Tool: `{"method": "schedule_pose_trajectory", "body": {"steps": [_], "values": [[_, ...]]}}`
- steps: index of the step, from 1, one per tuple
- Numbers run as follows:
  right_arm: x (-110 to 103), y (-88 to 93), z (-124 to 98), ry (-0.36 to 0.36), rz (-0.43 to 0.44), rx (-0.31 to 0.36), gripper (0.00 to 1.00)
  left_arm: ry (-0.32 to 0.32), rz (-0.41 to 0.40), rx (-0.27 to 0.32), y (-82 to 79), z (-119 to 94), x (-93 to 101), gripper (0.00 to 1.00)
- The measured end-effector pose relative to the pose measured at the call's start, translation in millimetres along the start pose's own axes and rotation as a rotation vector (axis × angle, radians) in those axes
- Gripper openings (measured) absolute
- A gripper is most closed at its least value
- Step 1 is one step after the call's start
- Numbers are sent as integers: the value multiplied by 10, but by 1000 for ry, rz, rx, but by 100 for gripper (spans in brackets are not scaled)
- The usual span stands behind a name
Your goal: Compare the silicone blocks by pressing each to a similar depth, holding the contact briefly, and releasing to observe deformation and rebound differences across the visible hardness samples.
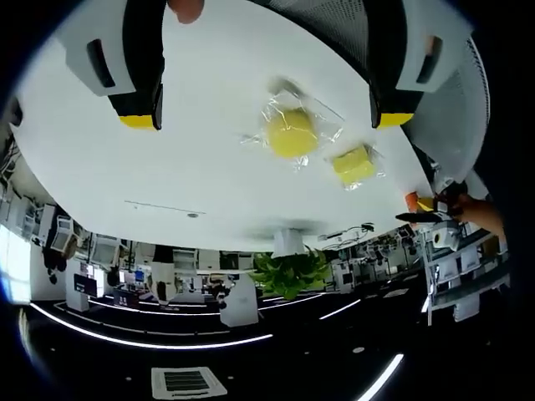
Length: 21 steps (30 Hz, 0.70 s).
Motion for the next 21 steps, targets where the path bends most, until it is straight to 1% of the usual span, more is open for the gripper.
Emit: {"method": "schedule_pose_trajectory", "body": {"steps": [1, 3, 6, 9, 10, 11, 12, 15, 18, 21], "values": [[-10, -12, -7, -12, -10, -12, 96, -10, -3, 1, -7, -17, 6, 100], [-12, -24, -13, -15, -16, -14, 96, -16, -10, 13, -27, -47, 26, 100], [-35, 13, -6, -8, 19, -17, 96, -22, -6, 23, -37, -74, 43, 100], [-72, 40, -9, -14, -17, -25, 96, -25, -8, 34, -76, -80, 63, 100], [-81, -1, -24, -12, -11, -23, 96, -20, -5, 37, -92, -77, 80, 100], [-85, -32, -34, -10, -2, -15, 96, -17, -2, 36, -94, -74, 86, 100], [-62, -64, -43, 6, 14, 13, 96, -13, 1, 34, -94, -74, 90, 100], [-61, -80, -54, 5, 28, 26, 96, -7, 14, 18, -71, -82, 86, 100], [-74, -79, -46, 15, 29, 36, 96, -11, 3, 19, -59, -94, 71, 100], [-72, -50, -60, 28, 57, 37, 96, -19, -1, 19, -50, -96, 65, 100]]}}
Point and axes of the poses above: the point that each gripper's makers call its tool centre point, and the gripper's own axes: z roughly forward along the fingers, x roughly to its right, y roughly out of its underside, the point moved 9 cm from there along -z, roughly backward along the fingers, and after that the axes turned 13 degrees about x, right-handed, at the moved point
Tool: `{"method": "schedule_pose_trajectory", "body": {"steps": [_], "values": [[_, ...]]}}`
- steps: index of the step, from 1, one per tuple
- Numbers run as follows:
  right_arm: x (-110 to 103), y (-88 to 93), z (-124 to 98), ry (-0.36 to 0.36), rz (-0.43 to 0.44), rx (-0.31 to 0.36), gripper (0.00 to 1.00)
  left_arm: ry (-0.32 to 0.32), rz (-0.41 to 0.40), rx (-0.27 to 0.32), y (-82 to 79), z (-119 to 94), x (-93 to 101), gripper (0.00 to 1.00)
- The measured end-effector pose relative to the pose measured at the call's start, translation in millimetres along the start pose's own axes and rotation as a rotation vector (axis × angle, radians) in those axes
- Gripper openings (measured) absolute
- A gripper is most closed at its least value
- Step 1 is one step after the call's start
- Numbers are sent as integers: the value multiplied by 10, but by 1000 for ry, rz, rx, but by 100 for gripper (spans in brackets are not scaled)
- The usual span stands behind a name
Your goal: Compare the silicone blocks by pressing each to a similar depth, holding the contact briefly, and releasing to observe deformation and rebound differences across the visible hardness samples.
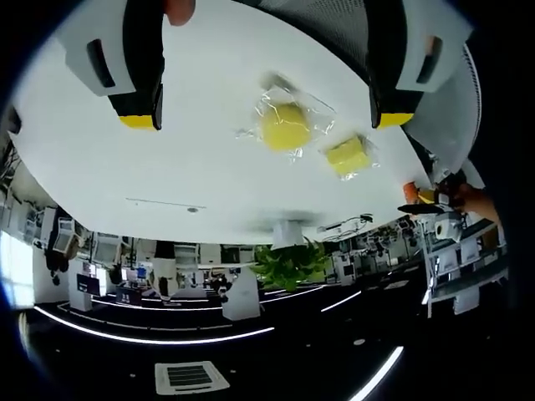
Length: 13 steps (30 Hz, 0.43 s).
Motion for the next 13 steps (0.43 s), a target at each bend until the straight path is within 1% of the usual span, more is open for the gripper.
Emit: {"method": "schedule_pose_trajectory", "body": {"steps": [2, 3, 7, 8, 10, 13], "values": [[4, 25, -15, 3, 12, -5, 96, -4, -2, 1, 5, 2, 0, 100], [-1, 48, -27, 2, 28, -20, 96, -8, -4, 2, 1, 2, 5, 100], [-25, 56, -54, 2, 52, -12, 96, -10, -5, -1, 13, -1, 20, 100], [-27, 58, -55, 14, 64, -4, 96, -12, -10, -2, 17, -2, 22, 100], [-23, 95, -45, 12, 64, -11, 96, -14, -15, -1, 26, -1, 32, 100], [-64, 95, -29, 4, 63, -17, 96, -21, -29, 1, 29, 1, 47, 100]]}}
Point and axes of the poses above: the point that each gripper's makers call its tool centre point, and the gripper's own axes: z roughly forward along the fingers, x roughly to its right, y roughly out of its underside, the point moved 9 cm from there along -z, roughly backward along the fingers, and after that the axes turned 13 degrees about x, right-handed, at the moved point
